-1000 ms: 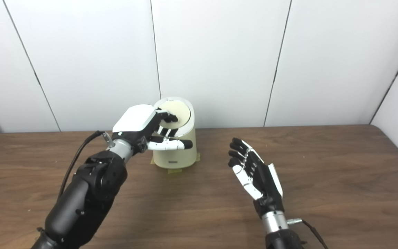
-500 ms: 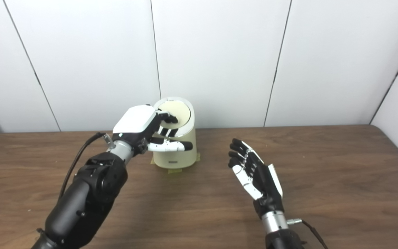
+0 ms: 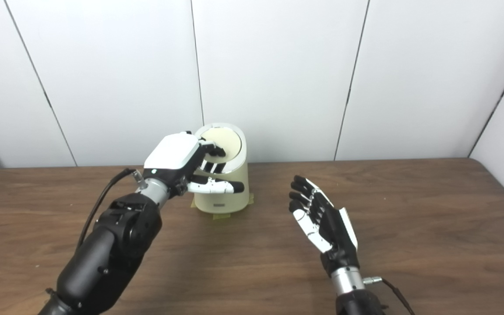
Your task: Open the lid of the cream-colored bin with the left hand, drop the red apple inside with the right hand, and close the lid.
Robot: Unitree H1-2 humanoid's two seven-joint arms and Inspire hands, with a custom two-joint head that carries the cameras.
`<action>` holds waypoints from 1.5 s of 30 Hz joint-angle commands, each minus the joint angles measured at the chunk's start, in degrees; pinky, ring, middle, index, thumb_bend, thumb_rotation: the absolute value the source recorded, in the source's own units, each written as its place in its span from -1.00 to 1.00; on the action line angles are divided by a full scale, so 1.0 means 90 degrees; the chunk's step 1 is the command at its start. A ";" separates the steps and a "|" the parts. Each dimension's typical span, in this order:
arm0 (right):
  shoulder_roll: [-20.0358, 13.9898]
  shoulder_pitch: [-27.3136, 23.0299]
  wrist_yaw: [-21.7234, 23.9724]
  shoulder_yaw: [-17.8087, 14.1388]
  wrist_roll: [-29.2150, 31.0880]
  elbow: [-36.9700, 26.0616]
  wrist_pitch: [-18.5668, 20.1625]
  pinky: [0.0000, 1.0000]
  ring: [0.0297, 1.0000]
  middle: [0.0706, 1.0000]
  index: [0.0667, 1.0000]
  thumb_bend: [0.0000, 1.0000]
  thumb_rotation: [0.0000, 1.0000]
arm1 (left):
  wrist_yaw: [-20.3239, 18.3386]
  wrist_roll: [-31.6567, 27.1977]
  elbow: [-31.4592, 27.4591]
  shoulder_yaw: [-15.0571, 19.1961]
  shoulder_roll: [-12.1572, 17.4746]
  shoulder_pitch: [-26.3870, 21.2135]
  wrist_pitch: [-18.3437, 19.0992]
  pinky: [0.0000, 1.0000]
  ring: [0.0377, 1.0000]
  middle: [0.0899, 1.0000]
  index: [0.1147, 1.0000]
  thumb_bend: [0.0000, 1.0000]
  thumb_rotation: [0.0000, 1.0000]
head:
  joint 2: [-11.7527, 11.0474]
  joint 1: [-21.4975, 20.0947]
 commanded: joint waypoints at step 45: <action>0.0101 -0.0242 -0.0021 -0.0010 0.0014 -0.0227 -0.0024 0.44 0.61 0.68 0.65 -0.56 0.12 | 0.1488 0.0062 0.0024 0.0126 -0.0178 0.0345 -0.0561 1.00 1.00 0.99 0.99 0.69 0.75 | 0.0003 -0.0024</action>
